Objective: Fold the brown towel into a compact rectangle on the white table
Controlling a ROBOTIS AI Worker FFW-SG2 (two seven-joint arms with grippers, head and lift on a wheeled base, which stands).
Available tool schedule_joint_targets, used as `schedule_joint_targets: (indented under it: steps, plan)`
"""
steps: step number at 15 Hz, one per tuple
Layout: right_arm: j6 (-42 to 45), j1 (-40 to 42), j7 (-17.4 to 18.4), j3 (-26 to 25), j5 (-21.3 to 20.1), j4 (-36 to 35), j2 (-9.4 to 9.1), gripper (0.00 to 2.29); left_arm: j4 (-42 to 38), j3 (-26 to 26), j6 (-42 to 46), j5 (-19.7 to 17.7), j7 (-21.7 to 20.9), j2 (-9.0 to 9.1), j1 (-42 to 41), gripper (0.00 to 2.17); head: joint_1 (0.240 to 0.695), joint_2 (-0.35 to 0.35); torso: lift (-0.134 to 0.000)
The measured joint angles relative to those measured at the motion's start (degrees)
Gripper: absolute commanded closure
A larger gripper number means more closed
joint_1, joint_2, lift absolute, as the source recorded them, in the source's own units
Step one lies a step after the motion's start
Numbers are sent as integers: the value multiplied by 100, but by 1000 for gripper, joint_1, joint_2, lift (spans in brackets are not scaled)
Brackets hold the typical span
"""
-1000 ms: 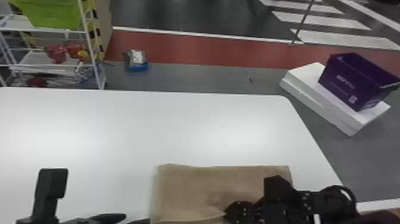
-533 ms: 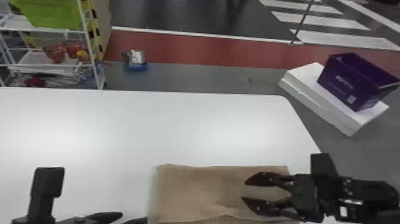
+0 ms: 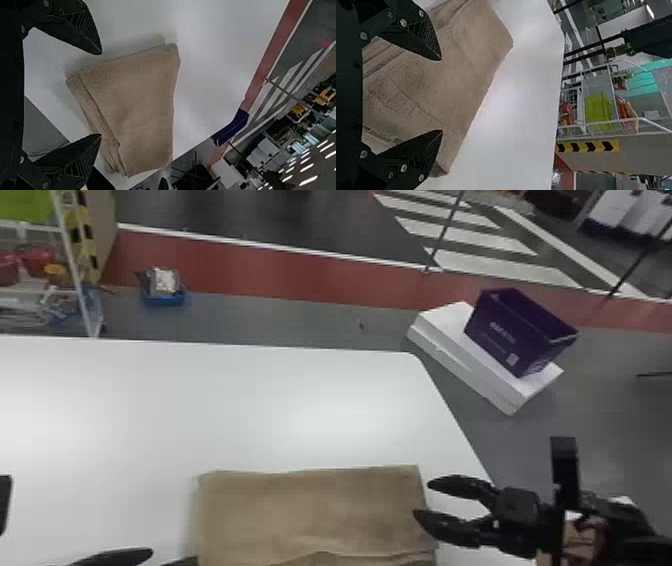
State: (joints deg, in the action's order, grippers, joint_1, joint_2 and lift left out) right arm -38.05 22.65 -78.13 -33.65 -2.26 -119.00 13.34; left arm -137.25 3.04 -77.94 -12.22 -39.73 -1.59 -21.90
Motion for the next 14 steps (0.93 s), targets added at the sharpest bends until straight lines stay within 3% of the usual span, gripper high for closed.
schedule_joint_targets:
  steps: [1, 3, 4, 6, 7, 8, 14]
  plan:
    - [79, 8, 0, -137, 172, 228, -10, 302, 28, -27, 162, -45, -3, 7, -34, 181, 695, -350, -123]
    - [579, 15, 0, -412, 503, 810, -47, 630, 181, -44, 969, -213, -25, 7, -136, 370, 695, -350, -123]
    - [852, 15, 0, -509, 634, 1057, -62, 839, 299, -43, 1420, -301, -46, 3, -168, 613, 695, -350, -123]
    - [1256, 14, 0, -646, 840, 1418, -90, 778, 607, -57, 2221, -407, -56, 9, -182, 1028, 695, -350, -123]
    - [1388, 14, 0, -706, 922, 1553, -98, 451, 797, -99, 2514, -429, -35, 14, -160, 1028, 695, -350, -123]
    - [1461, 12, 0, -753, 975, 1640, -104, 400, 940, -148, 2639, -436, -23, 16, -131, 1028, 695, -350, -123]
    - [1544, 2, 0, -1013, 1034, 1716, -185, 390, 1160, -378, 2404, -435, 351, -50, -198, 1011, 695, -350, -123]
